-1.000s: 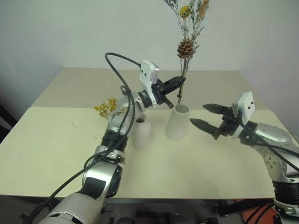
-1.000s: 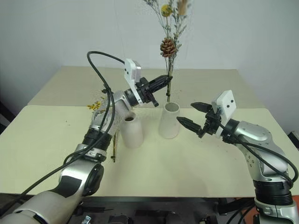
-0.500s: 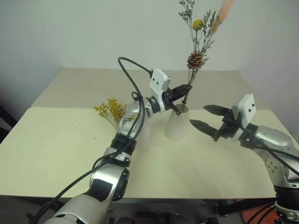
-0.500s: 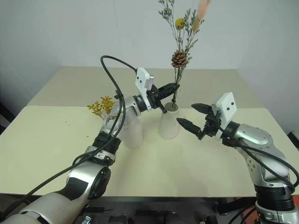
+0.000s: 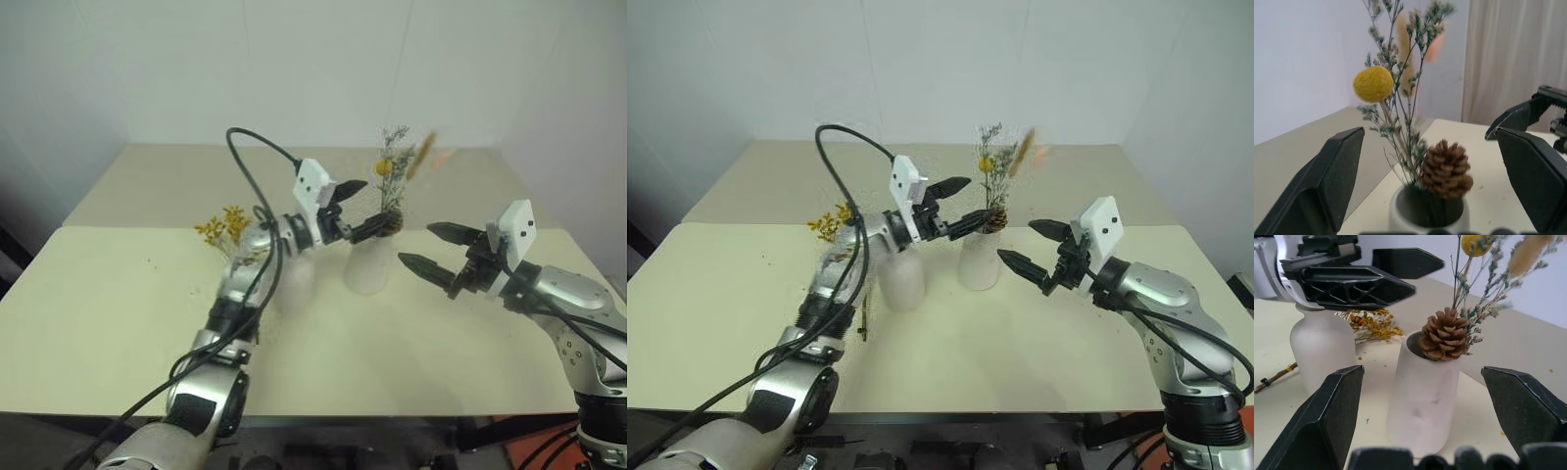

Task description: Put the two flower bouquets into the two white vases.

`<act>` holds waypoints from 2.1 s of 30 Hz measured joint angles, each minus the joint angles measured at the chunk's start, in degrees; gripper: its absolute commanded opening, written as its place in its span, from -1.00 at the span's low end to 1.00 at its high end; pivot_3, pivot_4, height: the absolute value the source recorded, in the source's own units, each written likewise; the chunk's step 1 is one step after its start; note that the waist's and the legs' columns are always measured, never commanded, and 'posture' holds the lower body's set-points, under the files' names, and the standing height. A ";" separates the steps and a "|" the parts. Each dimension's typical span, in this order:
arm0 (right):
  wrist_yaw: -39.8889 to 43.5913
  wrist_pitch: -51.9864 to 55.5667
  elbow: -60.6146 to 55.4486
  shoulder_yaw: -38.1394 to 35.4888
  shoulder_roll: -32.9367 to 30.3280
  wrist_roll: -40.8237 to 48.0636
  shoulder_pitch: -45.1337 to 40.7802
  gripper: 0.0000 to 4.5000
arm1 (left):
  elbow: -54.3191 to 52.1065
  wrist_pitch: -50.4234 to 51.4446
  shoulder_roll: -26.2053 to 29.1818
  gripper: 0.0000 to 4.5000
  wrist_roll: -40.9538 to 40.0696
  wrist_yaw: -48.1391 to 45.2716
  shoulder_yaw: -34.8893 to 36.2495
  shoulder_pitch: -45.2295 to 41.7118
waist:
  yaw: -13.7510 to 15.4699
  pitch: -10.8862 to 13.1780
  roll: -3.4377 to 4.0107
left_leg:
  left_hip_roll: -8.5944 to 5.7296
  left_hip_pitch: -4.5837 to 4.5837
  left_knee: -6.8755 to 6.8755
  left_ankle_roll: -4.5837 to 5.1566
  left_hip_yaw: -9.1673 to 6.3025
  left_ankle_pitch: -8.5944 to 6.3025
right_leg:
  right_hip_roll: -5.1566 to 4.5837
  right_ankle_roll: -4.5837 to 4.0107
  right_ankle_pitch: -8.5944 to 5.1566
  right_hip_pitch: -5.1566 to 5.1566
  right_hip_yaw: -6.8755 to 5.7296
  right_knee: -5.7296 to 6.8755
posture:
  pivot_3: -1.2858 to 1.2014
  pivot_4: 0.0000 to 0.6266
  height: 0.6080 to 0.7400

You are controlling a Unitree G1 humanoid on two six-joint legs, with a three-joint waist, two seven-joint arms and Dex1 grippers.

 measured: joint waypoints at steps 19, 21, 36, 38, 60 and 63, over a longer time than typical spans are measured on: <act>12.10 0.31 -1.04 0.59 -4.35 2.73 -1.56 1.00 | -32.31 43.19 21.46 0.99 -15.50 14.37 15.83 9.36 | -0.49 0.00 0.01 | 0.09 0.03 0.01 0.01 -0.01 -0.01 | 0.00 0.00 0.00 0.02 -0.07 0.00 | 0.03 -0.52 1.00; 12.95 0.37 -1.49 0.74 -4.41 3.46 -1.74 1.00 | -34.69 50.66 23.59 0.99 -18.37 16.54 18.07 9.27 | -0.54 0.00 0.01 | 0.09 0.03 0.01 0.01 -0.02 -0.01 | 0.00 0.01 -0.01 0.03 -0.10 0.00 | 0.03 -0.52 1.00; 16.51 0.42 0.00 1.87 -5.80 3.88 -2.56 1.00 | -30.52 78.37 41.62 0.99 -40.26 33.69 12.78 3.35 | -1.25 0.01 -0.01 | 0.11 0.07 -0.02 0.00 -0.05 -0.01 | -0.01 0.02 -0.02 -0.01 -0.09 0.07 | 0.03 -0.52 1.00; 16.46 0.42 0.00 2.56 -5.56 3.88 -2.88 1.00 | -28.51 78.37 43.82 0.99 -45.66 36.94 9.60 3.34 | -1.22 0.01 -0.01 | 0.11 0.07 -0.02 -0.01 -0.04 -0.01 | -0.01 0.02 -0.02 -0.02 -0.10 0.07 | 0.03 -0.52 1.00; 16.98 1.93 -4.95 6.93 -5.99 4.01 -2.56 1.00 | -9.30 78.38 37.07 0.99 -56.35 55.30 -9.06 -3.55 | -0.99 0.01 -0.01 | 0.04 0.00 -0.01 -0.01 -0.07 -0.01 | -0.01 0.00 -0.02 -0.06 -0.10 0.04 | 0.03 -0.52 1.00; 17.67 2.48 -5.25 8.09 -6.47 3.92 -2.57 1.00 | -8.73 78.38 35.80 0.99 -54.13 55.39 -9.75 -3.45 | -1.15 0.01 -0.01 | 0.03 0.01 -0.02 -0.01 -0.06 -0.01 | -0.01 0.00 -0.02 -0.07 -0.08 0.05 | 0.03 -0.52 1.00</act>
